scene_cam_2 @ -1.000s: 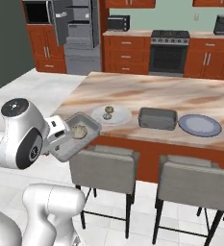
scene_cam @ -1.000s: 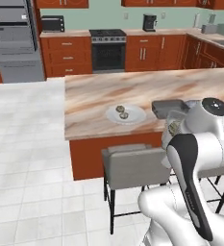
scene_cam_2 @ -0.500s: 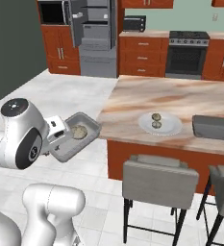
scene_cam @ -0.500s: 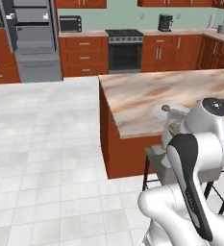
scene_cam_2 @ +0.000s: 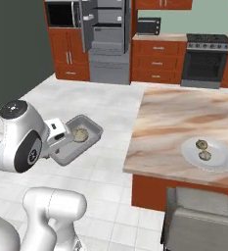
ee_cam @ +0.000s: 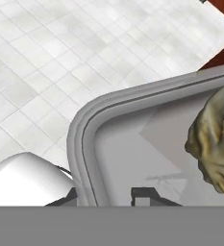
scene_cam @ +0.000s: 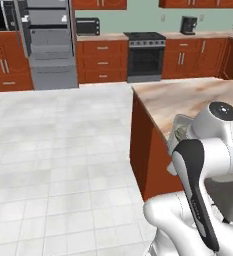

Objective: Place two dumplings into each of the tupperware containers and then place the containers in the fridge.

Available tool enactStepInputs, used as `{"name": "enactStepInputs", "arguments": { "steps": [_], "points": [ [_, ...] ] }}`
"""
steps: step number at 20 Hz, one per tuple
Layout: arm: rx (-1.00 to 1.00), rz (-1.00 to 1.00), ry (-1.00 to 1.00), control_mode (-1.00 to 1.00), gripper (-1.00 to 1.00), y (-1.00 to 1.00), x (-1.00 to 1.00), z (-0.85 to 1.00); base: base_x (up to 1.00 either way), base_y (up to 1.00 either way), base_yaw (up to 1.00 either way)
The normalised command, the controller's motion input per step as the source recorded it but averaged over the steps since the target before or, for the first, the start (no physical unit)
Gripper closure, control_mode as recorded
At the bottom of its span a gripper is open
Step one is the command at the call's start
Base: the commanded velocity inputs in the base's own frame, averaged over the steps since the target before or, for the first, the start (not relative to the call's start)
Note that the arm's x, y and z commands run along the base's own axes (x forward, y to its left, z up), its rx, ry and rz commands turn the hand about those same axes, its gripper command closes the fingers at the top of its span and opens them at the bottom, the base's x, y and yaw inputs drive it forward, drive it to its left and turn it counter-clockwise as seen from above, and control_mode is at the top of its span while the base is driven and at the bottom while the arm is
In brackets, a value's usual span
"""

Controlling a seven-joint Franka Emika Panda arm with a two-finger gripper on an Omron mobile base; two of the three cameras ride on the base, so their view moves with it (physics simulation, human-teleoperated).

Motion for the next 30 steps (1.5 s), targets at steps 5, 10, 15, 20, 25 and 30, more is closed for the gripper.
{"name": "enactStepInputs", "arguments": {
  "steps": [5, 10, 15, 20, 25, 30],
  "points": [
    [0.00, 0.00, 0.00, 1.00, 1.00, 0.00, 0.00, 0.00, 0.94, 0.46, 0.00],
    [0.00, 0.00, 0.00, 1.00, 1.00, 0.00, 0.00, 0.00, 1.00, 0.42, 0.00],
    [0.00, 0.00, 0.00, 1.00, 1.00, 0.00, 0.00, 0.00, 1.00, 0.66, 0.00],
    [0.00, 0.00, 0.00, 1.00, 1.00, 0.00, 0.00, 0.00, 0.97, 0.88, 0.00],
    [0.00, 0.00, 0.00, 1.00, 1.00, 0.00, 0.00, 0.00, 0.96, 0.87, 0.00],
    [0.00, 0.00, 0.00, 1.00, 1.00, 0.00, 0.00, 0.00, 1.00, 0.43, 0.01]
  ]
}}
